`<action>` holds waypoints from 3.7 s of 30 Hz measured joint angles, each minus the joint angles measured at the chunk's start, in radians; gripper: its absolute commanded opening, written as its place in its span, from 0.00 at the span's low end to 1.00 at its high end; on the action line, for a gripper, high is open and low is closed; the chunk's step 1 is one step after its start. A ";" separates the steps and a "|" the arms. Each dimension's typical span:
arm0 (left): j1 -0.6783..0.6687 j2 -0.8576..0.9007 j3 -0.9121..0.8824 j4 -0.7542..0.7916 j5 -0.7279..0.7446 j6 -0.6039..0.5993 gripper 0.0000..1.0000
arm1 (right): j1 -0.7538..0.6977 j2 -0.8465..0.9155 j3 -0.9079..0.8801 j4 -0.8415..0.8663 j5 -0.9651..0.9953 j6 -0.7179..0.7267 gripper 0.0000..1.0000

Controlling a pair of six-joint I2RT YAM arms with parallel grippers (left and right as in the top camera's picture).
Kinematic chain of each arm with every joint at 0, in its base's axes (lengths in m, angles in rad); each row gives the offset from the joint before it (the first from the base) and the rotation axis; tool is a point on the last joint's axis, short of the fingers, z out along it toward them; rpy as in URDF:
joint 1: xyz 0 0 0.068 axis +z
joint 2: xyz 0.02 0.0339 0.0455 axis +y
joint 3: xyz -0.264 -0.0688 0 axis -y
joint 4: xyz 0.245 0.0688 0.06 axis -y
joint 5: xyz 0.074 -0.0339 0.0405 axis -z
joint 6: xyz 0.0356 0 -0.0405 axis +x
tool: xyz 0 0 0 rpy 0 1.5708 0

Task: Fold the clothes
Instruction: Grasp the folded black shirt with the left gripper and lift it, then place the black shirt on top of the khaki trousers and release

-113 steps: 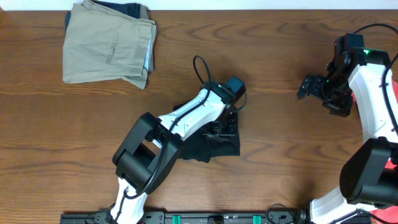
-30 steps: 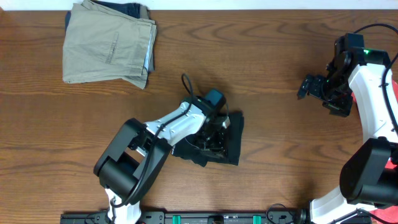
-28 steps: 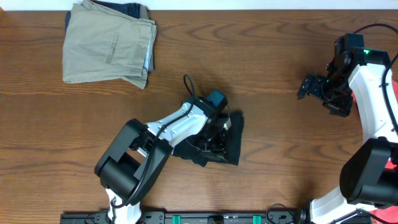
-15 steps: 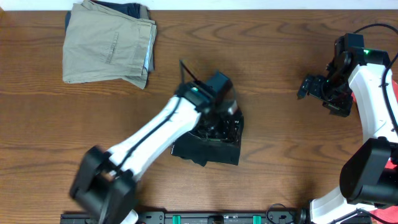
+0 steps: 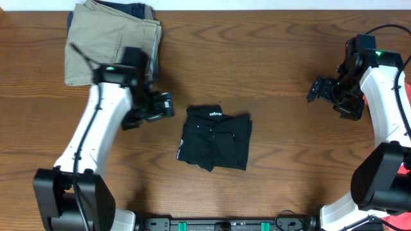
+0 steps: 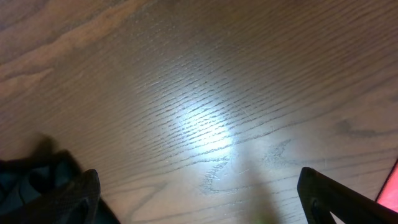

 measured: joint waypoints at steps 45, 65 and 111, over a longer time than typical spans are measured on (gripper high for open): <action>-0.117 0.221 -0.185 0.417 0.328 0.134 0.06 | 0.000 0.000 0.000 -0.001 0.000 0.000 0.99; 0.006 0.223 0.226 0.601 -0.183 0.130 0.06 | 0.000 0.000 0.000 0.000 0.000 0.000 0.99; 0.357 0.097 0.227 0.564 -0.245 0.072 0.98 | 0.000 0.000 0.000 0.000 0.000 0.000 0.99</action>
